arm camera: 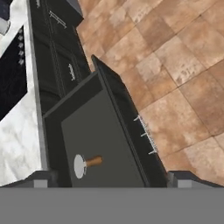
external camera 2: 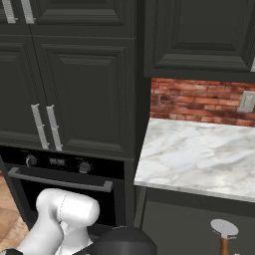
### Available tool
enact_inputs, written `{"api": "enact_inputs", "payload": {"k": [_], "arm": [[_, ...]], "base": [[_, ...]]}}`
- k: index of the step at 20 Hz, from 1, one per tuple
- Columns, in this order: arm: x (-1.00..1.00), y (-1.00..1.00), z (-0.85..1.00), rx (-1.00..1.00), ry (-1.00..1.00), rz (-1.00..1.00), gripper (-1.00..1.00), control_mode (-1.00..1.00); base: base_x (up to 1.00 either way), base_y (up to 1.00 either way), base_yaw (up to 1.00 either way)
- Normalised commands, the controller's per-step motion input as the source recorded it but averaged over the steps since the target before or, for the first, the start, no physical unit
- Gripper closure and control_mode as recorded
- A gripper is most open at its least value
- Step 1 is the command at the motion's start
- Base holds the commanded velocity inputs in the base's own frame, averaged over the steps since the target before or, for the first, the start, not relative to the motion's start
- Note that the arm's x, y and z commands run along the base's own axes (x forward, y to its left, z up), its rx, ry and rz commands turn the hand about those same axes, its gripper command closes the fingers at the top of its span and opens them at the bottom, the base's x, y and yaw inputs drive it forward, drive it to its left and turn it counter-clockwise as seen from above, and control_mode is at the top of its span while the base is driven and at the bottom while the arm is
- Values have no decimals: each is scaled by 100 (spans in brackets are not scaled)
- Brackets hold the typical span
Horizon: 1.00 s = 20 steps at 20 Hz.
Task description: Take the pizza cutter from the drawer on the right and place it on the dining counter for cutting.
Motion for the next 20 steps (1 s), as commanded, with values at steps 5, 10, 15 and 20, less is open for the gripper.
{"api": "enact_inputs", "payload": {"k": [5,10,15,20], "arm": [[68,61,10,0,14,0,-100,-100],[49,88,5,0,15,0,-100,-100],[35,62,4,0,17,0,-100,-100],[51,-14,12,2,20,0,-100,-100]], "base": [[0,0,0],[0,0,0],[0,0,0],[0,0,0]]}}
